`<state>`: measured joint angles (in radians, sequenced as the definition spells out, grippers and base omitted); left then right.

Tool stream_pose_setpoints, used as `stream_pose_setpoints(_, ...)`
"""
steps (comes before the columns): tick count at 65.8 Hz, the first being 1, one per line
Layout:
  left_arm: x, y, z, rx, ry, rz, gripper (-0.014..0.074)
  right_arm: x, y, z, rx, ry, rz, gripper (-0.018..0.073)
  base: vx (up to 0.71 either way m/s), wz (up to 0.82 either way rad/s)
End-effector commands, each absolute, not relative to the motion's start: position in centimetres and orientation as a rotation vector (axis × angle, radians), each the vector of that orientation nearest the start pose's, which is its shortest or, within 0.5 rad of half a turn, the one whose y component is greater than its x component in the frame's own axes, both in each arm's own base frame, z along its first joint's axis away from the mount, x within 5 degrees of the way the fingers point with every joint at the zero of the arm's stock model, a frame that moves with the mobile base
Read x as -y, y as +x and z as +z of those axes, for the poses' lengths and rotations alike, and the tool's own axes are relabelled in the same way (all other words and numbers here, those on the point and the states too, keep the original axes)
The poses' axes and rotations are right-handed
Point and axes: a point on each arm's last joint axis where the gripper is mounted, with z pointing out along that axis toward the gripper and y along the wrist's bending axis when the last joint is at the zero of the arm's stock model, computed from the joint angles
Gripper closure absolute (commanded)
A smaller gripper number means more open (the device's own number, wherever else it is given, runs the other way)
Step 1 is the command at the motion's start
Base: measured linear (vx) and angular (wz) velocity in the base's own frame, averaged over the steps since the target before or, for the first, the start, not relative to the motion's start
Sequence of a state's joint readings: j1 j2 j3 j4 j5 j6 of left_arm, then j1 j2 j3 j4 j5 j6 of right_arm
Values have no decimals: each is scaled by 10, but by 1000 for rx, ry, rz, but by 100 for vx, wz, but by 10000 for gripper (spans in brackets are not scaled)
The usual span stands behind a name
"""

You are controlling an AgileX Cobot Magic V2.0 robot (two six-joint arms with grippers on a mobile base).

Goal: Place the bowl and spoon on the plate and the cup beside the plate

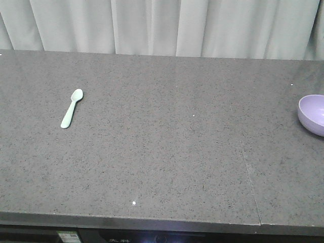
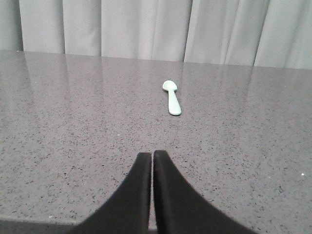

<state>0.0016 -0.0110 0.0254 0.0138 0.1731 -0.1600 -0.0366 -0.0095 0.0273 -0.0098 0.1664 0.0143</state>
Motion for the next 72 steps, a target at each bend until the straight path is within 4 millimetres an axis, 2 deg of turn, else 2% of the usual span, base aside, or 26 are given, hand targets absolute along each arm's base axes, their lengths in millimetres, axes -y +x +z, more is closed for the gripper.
stream_pose_setpoints(1, 0, 57, 187, -1611, -129, -119, 602, 2, 56, 191, -1599, 24, -35, 564, 2, 1)
stream_pose_setpoints(72, 0, 57, 187, -1611, -129, -119, 602, 2, 56, 191, -1599, 24, -35, 564, 1, 0)
